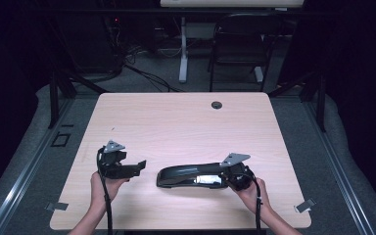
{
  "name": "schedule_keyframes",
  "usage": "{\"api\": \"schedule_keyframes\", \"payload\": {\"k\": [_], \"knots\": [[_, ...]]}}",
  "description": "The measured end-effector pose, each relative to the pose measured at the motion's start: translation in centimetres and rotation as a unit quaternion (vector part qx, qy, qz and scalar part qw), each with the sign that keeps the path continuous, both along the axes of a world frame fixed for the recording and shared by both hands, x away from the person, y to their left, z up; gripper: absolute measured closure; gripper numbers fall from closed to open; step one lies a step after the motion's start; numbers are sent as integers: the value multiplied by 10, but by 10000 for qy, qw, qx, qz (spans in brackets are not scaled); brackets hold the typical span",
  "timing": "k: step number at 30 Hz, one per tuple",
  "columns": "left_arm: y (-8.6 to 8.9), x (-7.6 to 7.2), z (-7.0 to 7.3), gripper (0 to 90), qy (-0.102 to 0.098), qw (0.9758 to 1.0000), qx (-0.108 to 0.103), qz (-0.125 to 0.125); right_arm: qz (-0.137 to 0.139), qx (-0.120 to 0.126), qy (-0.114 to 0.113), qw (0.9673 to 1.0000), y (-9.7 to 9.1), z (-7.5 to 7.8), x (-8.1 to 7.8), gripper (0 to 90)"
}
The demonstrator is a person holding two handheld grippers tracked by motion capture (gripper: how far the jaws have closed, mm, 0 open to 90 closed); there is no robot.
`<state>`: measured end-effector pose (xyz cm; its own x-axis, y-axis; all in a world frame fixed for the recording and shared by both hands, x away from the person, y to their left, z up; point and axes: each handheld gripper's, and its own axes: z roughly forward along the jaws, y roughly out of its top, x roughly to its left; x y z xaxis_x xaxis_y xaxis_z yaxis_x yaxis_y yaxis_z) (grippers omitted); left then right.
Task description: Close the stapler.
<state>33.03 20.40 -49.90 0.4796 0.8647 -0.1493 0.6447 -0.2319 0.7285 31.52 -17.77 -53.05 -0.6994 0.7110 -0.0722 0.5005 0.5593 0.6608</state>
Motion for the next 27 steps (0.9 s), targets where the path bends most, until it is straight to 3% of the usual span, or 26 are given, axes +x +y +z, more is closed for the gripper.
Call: {"api": "schedule_keyframes", "payload": {"k": [7, 12, 15, 19, 25, 27], "knots": [[-1, 2, -1, 153, 13, 10000, 2, -2, -23, -131, 117, 9998, -4, -2, -1, 894], [-2, 4, -1, 151, 24, 10000, -18, -10, -284, -208, 223, 9991, -21, -2, -2, 893], [-3, 4, 0, 151, -39, 10000, -4, 2, -467, -88, 129, 9988, -30, 8, 0, 893], [-4, 4, -1, 151, 8, 10000, 6, -37, -603, 23, -209, 9980, -35, 28, -2, 894], [-5, 4, -1, 151, -33, 10000, 26, -25, -438, 289, -533, 9972, -28, 52, -10, 894], [-4, 5, 0, 151, 3, 10000, 14, -63, -327, 318, -534, 9975, -23, 56, -13, 893]]}}
